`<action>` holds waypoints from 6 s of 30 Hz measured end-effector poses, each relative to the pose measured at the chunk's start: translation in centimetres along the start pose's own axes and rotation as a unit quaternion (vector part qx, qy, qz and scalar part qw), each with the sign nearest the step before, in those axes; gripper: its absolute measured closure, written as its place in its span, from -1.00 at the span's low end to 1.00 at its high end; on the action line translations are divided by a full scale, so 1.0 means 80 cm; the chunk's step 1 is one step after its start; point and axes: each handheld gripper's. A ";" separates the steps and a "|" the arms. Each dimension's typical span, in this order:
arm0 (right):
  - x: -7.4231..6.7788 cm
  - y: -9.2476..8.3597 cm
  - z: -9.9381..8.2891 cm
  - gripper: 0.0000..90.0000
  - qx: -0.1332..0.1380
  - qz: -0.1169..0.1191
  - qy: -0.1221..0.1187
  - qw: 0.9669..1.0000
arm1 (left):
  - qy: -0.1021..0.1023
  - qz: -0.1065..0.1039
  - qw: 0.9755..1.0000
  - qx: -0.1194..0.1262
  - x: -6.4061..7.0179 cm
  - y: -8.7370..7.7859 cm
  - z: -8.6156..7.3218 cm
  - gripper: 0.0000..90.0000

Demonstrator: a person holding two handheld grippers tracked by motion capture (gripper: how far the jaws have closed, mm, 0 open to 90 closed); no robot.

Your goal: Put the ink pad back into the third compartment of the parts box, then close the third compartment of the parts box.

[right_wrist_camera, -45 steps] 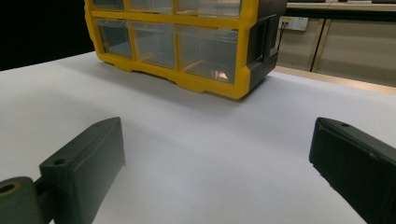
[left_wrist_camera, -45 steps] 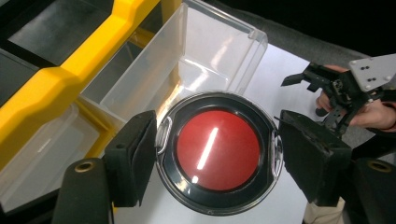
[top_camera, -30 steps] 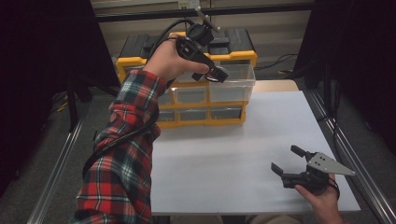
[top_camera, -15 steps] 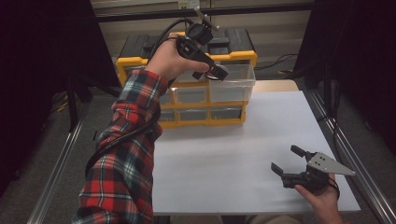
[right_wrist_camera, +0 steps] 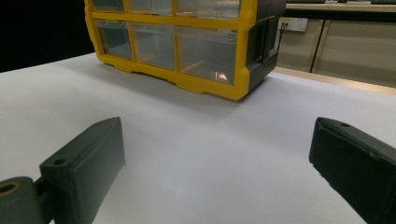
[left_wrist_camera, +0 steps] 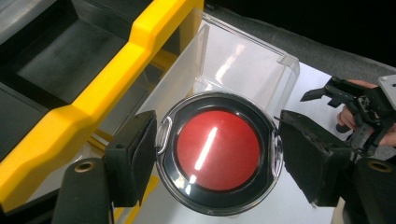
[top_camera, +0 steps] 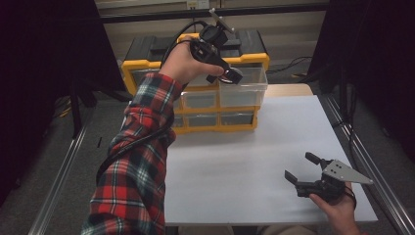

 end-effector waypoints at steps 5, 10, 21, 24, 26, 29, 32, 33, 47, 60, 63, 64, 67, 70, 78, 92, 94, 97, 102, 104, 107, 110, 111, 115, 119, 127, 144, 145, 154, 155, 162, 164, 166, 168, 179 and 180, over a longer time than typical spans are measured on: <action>0.000 0.000 0.000 -0.93 0.001 0.001 0.000 1.000 | -0.003 0.002 1.000 0.005 -0.002 0.002 0.000 -0.33; 0.000 0.001 0.000 -0.93 0.000 0.002 0.000 1.000 | -0.007 0.004 1.000 0.009 -0.002 0.006 -0.001 -0.33; 0.000 0.000 0.000 -0.93 0.000 0.002 0.000 1.000 | -0.001 0.005 1.000 0.013 0.000 0.012 0.004 -0.33; 0.000 0.000 0.000 -0.93 0.000 0.002 -0.001 1.000 | -0.004 0.005 1.000 0.019 0.000 0.013 0.005 -0.33; 0.001 0.000 0.000 -0.93 0.001 0.002 -0.001 1.000 | 0.000 0.004 1.000 0.016 -0.001 0.014 0.006 -0.33; 0.000 -0.001 0.000 -0.93 0.000 0.001 0.004 1.000 | -0.003 0.005 1.000 0.016 0.000 0.015 0.006 -0.33; 0.001 -0.001 0.000 -0.93 -0.002 0.002 0.003 1.000 | 0.002 0.004 1.000 0.017 0.001 0.016 0.007 -0.33; 0.001 -0.001 0.000 -0.93 -0.001 0.001 0.000 1.000 | 0.004 0.003 1.000 0.015 0.001 0.016 0.008 -0.33; 0.002 -0.001 -0.001 -0.93 0.000 0.003 0.000 1.000 | 0.001 0.006 1.000 0.021 0.004 0.025 0.012 -0.33; 0.003 -0.001 -0.001 -0.93 0.000 0.002 -0.003 1.000 | 0.006 0.005 1.000 0.030 0.006 0.030 0.014 -0.33; 0.002 -0.001 0.000 -0.93 0.001 0.003 -0.001 1.000 | 0.006 0.005 1.000 0.029 0.006 0.032 0.014 -0.33; 0.002 -0.001 0.000 -0.93 0.000 0.003 -0.001 1.000 | 0.007 0.005 1.000 0.029 0.006 0.032 0.014 -0.33; 0.003 -0.001 -0.001 -0.93 0.000 0.003 -0.002 1.000 | 0.005 0.003 1.000 0.030 0.006 0.030 0.013 -0.34; 0.002 -0.001 -0.001 -0.93 -0.001 0.004 0.001 1.000 | 0.004 0.007 0.999 0.032 0.005 0.030 0.013 -0.34; 0.002 -0.001 -0.001 -0.93 -0.003 0.002 0.000 1.000 | 0.006 0.006 0.999 0.041 0.004 0.031 0.012 -0.34; 0.002 -0.001 0.000 -0.93 -0.001 0.003 -0.001 1.000 | -0.002 -0.019 0.999 0.042 0.008 0.024 0.006 -0.09; 0.002 -0.001 -0.001 -0.93 -0.002 0.002 0.000 1.000 | 0.000 -0.031 0.999 0.043 0.009 0.022 0.005 0.00; 0.002 -0.001 0.000 -0.93 -0.001 0.003 -0.001 1.000 | -0.003 -0.045 0.998 0.045 0.011 0.020 0.003 0.17; 0.001 -0.001 0.000 -0.93 -0.002 0.002 -0.001 1.000 | -0.008 -0.062 0.997 0.049 0.013 0.017 -0.003 0.44; 0.002 -0.001 0.000 -0.93 -0.002 0.002 -0.001 1.000 | -0.009 -0.070 0.996 0.052 0.014 0.015 -0.006 0.52; 0.001 0.000 0.000 -0.93 -0.001 0.001 0.003 1.000 | -0.008 -0.077 0.996 0.050 0.016 0.014 -0.009 0.63; 0.001 -0.001 0.000 -0.93 -0.001 0.001 0.001 1.000 | -0.007 -0.078 0.996 0.052 0.018 0.013 -0.012 0.69; 0.001 -0.001 0.000 -0.93 -0.002 0.001 0.000 1.000 | -0.008 -0.077 0.996 0.053 0.018 0.013 -0.013 0.70; 0.001 0.000 0.000 -0.93 0.001 0.001 -0.004 1.000 | -0.013 -0.081 0.995 0.060 0.016 0.007 -0.014 0.80; 0.001 -0.001 0.000 -0.93 -0.002 0.001 -0.001 1.000 | -0.009 -0.082 0.995 0.060 0.019 0.004 -0.011 0.85; 0.001 0.000 0.000 -0.93 -0.001 0.001 -0.003 1.000 | 0.001 -0.095 0.994 0.061 0.028 0.005 -0.015 0.99; 0.001 0.000 0.000 -0.93 0.000 0.001 -0.004 1.000 | 0.005 -0.089 0.994 0.064 0.030 0.006 -0.027 1.00; 0.001 0.000 0.000 -0.93 0.003 0.000 -0.003 1.000 | 0.005 -0.090 0.994 0.064 0.030 0.007 -0.028 1.00; 0.001 -0.003 0.000 -0.93 0.000 -0.001 -0.002 1.000 | 0.005 -0.080 0.995 0.064 0.029 0.015 -0.031 0.98; 0.001 -0.003 0.000 -0.93 0.001 0.000 0.000 1.000 | 0.004 -0.081 0.995 0.066 0.030 0.015 -0.031 0.98; 0.001 -0.003 0.000 -0.93 0.002 -0.001 -0.003 1.000 | 0.006 -0.078 0.995 0.066 0.030 0.017 -0.029 1.00; 0.001 -0.003 0.000 -0.93 0.002 -0.002 -0.001 1.000 | 0.002 -0.081 0.994 0.071 0.030 0.018 -0.030 1.00; 0.001 -0.004 0.000 -0.93 0.001 -0.002 -0.001 1.000 | 0.003 -0.074 0.995 0.072 0.028 0.018 -0.031 1.00; 0.001 -0.004 0.000 -0.93 0.003 -0.003 0.001 1.000 | 0.002 -0.072 0.995 0.075 0.027 0.019 -0.031 1.00; 0.002 -0.005 0.000 -0.93 0.003 -0.004 0.000 1.000 | 0.000 -0.052 0.996 0.078 0.023 0.022 -0.027 1.00; 0.002 -0.005 0.000 -0.93 0.003 -0.004 0.000 1.000 | -0.002 -0.054 0.995 0.079 0.023 0.023 -0.028 1.00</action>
Point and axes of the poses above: each handheld gripper's, and its own axes: y roughly forward along the jaws, z roughly out of its top, x roughly to its right, and after that the axes turned 13 degrees about z, right-handed
